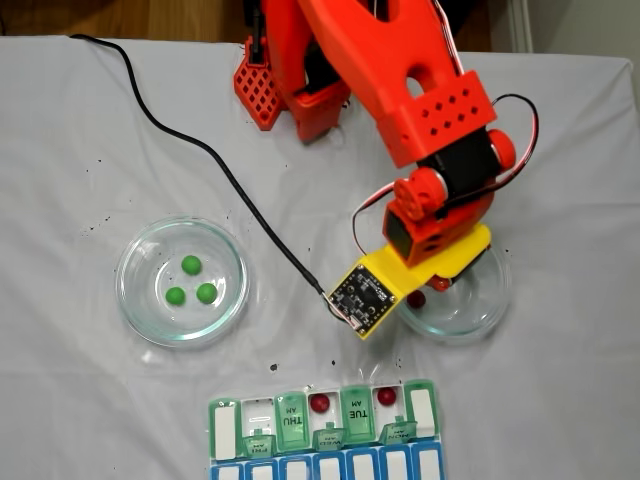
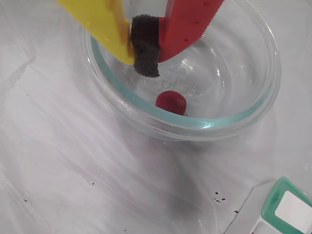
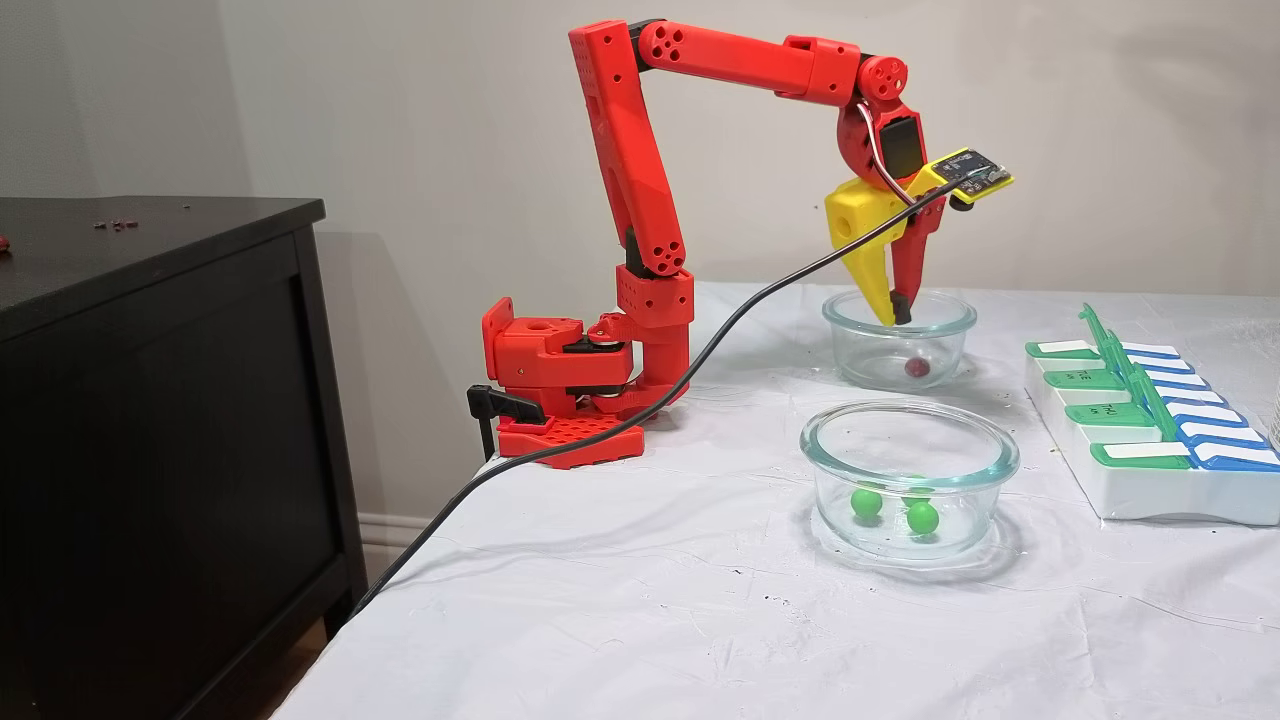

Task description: Sort medicines into box.

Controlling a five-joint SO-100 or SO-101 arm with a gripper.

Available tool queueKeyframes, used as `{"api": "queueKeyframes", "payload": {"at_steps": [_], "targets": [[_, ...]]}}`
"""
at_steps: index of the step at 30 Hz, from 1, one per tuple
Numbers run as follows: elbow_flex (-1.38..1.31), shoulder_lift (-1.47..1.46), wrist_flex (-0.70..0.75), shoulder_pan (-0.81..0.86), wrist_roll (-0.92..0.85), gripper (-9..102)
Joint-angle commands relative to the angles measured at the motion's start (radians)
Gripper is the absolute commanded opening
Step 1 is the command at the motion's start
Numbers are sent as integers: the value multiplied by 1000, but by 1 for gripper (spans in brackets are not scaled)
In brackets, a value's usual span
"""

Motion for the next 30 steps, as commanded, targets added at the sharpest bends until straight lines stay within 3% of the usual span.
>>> {"api": "queueKeyframes", "payload": {"at_steps": [1, 7, 12, 18, 30], "targets": [[-2, 54, -40, -11, 2, 0], [35, 20, -97, -12, -23, 15], [83, -55, -204, 17, -26, 16], [87, -101, -241, 38, -31, 25], [110, -199, -339, 64, -49, 27]]}}
